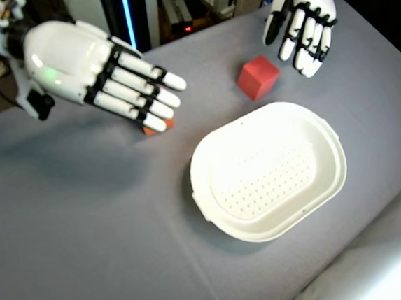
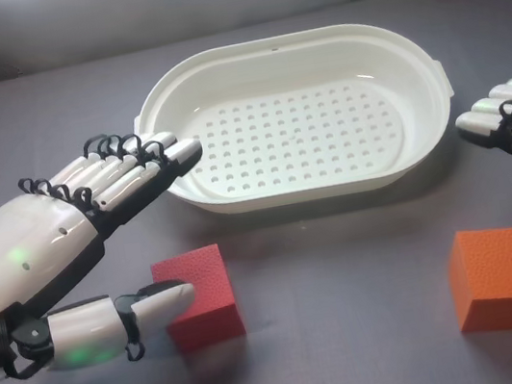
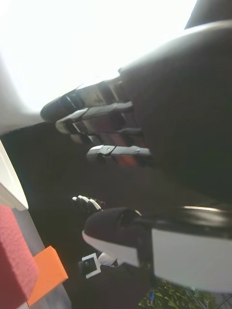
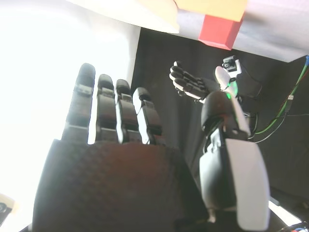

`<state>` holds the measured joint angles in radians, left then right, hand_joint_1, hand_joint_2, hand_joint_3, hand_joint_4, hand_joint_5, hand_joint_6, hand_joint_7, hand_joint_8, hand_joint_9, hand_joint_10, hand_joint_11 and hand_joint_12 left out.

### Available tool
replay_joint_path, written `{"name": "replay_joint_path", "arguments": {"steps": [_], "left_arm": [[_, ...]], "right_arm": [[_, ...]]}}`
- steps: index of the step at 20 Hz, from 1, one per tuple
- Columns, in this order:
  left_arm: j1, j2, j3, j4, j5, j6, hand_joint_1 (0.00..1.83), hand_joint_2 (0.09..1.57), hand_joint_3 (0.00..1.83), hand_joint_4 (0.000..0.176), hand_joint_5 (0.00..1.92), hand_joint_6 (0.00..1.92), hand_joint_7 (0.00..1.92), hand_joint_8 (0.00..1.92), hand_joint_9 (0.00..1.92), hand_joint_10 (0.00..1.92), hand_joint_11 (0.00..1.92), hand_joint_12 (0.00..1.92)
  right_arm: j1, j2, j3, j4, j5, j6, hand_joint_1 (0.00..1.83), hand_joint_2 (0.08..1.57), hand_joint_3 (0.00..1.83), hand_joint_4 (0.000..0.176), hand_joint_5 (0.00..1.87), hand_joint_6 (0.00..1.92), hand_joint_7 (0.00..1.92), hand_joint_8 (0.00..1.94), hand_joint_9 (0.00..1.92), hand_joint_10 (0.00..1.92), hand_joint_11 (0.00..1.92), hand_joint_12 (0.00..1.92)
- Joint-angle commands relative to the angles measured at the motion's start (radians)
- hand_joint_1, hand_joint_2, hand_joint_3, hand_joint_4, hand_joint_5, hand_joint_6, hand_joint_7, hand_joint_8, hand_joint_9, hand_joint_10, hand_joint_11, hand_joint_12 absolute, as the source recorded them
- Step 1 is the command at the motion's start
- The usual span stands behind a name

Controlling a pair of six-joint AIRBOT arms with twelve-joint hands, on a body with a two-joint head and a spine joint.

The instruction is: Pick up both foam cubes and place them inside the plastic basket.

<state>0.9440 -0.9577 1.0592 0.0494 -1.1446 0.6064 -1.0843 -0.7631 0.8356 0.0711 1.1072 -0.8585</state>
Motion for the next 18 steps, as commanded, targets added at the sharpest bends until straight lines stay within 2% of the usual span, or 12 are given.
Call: {"name": "replay_joint_path", "arguments": {"steps": [1,3,6,7,8,10,12,13,15,16,17,18], "left_arm": [[-0.005,-0.001,0.004,-0.008,-0.119,-0.006,0.36,1.20,0.03,0.052,0.00,0.00,0.00,0.00,0.00,0.00,0.00,0.00],[-0.005,-0.001,0.005,-0.005,-0.115,-0.011,0.39,1.19,0.02,0.046,0.00,0.00,0.00,0.00,0.00,0.00,0.00,0.00],[-0.003,-0.002,0.003,0.033,-0.078,-0.044,0.49,1.12,0.00,0.069,0.00,0.00,0.00,0.00,0.00,0.00,0.00,0.00],[-0.003,-0.010,0.004,0.050,-0.051,-0.051,0.52,1.11,0.00,0.069,0.00,0.00,0.00,0.00,0.00,0.00,0.00,0.00],[-0.005,-0.029,0.012,0.069,-0.017,-0.066,0.51,1.08,0.00,0.049,0.00,0.00,0.00,0.00,0.00,0.00,0.00,0.00],[-0.006,-0.049,0.025,0.078,0.014,-0.081,0.54,1.06,0.00,0.038,0.00,0.00,0.00,0.00,0.00,0.00,0.00,0.00],[-0.016,-0.086,0.052,0.078,0.075,-0.085,0.59,1.05,0.00,0.040,0.00,0.00,0.00,0.00,0.00,0.00,0.01,0.00],[-0.019,-0.104,0.066,0.077,0.097,-0.089,0.68,0.98,0.07,0.030,0.00,0.00,0.00,0.00,0.00,0.00,0.00,0.26],[-0.025,-0.136,0.098,0.077,0.132,-0.110,0.83,1.01,0.02,0.025,0.02,0.00,0.00,0.00,0.05,0.02,0.00,1.04],[-0.028,-0.150,0.111,0.073,0.144,-0.117,0.97,1.05,0.02,0.000,0.13,0.03,0.13,0.03,0.18,0.08,0.00,1.31],[-0.032,-0.159,0.118,0.071,0.154,-0.117,1.04,1.09,0.01,0.000,0.23,0.03,0.26,0.04,0.31,0.12,0.02,1.43],[-0.034,-0.165,0.123,0.070,0.156,-0.119,1.19,1.16,0.01,0.000,0.53,0.06,0.61,0.17,0.58,0.67,0.39,1.51]], "right_arm": [[0.000,-0.003,0.006,0.012,0.123,0.006,0.48,1.11,0.03,0.000,0.00,0.00,0.00,0.00,0.00,0.00,0.00,0.00],[-0.002,-0.004,0.005,0.010,0.123,0.015,0.49,1.11,0.02,0.000,0.00,0.00,0.00,0.00,0.00,0.00,0.00,0.00],[-0.011,-0.017,0.005,-0.016,0.120,0.055,0.54,1.09,0.01,0.000,0.00,0.00,0.00,0.00,0.00,0.00,0.00,0.00],[-0.017,-0.025,0.006,-0.020,0.113,0.064,0.54,1.09,0.00,0.000,0.00,0.00,0.00,0.00,0.00,0.00,0.00,0.00],[-0.029,-0.048,0.014,-0.018,0.098,0.079,0.56,1.07,0.00,0.000,0.00,0.00,0.00,0.00,0.00,0.00,0.00,0.00],[-0.039,-0.071,0.025,-0.008,0.090,0.088,0.62,1.07,0.00,0.000,0.00,0.00,0.00,0.00,0.00,0.00,0.00,0.00],[-0.042,-0.102,0.043,0.012,0.061,0.088,0.63,1.07,0.00,0.000,0.00,0.00,0.00,0.00,0.00,0.00,0.00,0.00],[-0.042,-0.114,0.053,0.021,0.048,0.088,0.64,1.07,0.00,0.000,0.00,0.00,0.00,0.00,0.00,0.00,0.00,0.00],[-0.034,-0.145,0.079,0.036,0.017,0.093,0.67,1.08,0.00,0.000,0.00,0.00,0.00,0.00,0.01,0.00,0.00,0.00],[-0.026,-0.159,0.090,0.041,0.003,0.097,0.72,1.09,0.00,0.000,0.02,0.00,0.09,0.02,0.12,0.02,0.00,0.26],[-0.018,-0.171,0.101,0.041,-0.010,0.104,0.80,1.08,0.00,0.000,0.12,0.02,0.27,0.04,0.27,0.07,0.00,0.68],[-0.013,-0.183,0.115,0.040,-0.014,0.122,1.01,1.13,0.00,0.000,0.50,0.15,0.71,0.20,0.66,0.34,0.22,1.36]]}}
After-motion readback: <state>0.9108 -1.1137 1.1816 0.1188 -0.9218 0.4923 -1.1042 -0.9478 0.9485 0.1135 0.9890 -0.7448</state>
